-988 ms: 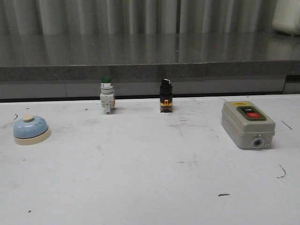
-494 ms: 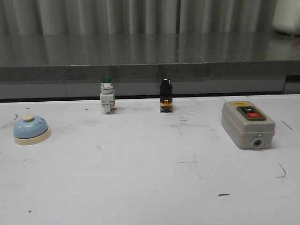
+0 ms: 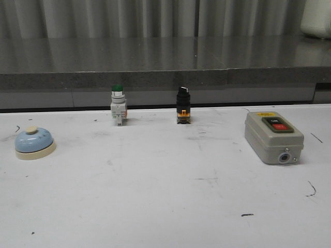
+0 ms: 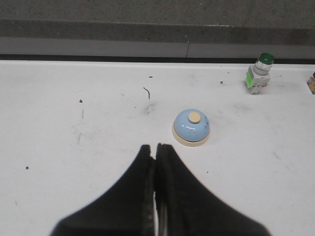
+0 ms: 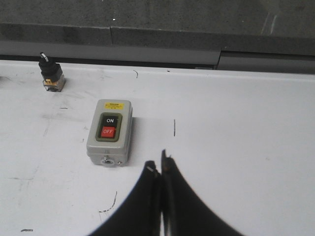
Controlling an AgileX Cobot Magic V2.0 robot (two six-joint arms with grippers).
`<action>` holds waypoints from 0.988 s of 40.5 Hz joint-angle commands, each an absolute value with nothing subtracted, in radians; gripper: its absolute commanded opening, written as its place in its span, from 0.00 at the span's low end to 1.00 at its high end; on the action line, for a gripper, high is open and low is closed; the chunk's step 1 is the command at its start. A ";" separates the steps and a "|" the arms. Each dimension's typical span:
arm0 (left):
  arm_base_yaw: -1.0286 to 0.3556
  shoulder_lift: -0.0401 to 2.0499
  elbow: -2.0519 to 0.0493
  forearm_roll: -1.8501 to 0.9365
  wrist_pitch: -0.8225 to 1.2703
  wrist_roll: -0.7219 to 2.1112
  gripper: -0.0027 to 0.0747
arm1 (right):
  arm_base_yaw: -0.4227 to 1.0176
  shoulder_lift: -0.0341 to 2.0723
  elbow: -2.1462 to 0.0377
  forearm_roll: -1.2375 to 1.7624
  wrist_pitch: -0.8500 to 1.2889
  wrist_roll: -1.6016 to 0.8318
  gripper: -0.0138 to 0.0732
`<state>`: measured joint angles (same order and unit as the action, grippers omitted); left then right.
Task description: Place and press bell with both arms
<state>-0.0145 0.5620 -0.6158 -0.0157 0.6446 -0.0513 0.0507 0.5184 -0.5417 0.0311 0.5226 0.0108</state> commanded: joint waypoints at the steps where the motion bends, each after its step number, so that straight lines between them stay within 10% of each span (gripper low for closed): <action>1: -0.026 0.583 -0.649 -0.022 0.571 -0.060 0.03 | 0.044 0.539 -0.576 0.022 0.454 0.000 0.21; 12: -0.026 0.587 -0.649 -0.022 0.541 -0.054 0.64 | 0.044 0.551 -0.576 0.022 0.446 -0.013 0.81; 40: -0.221 1.180 -0.894 -0.014 0.554 -0.010 0.84 | 0.044 0.551 -0.576 0.022 0.446 -0.013 0.82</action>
<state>-0.2128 1.1185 -0.8266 -0.0159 0.6114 -0.0105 0.0507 0.5425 -0.5417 0.0294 0.5226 0.0000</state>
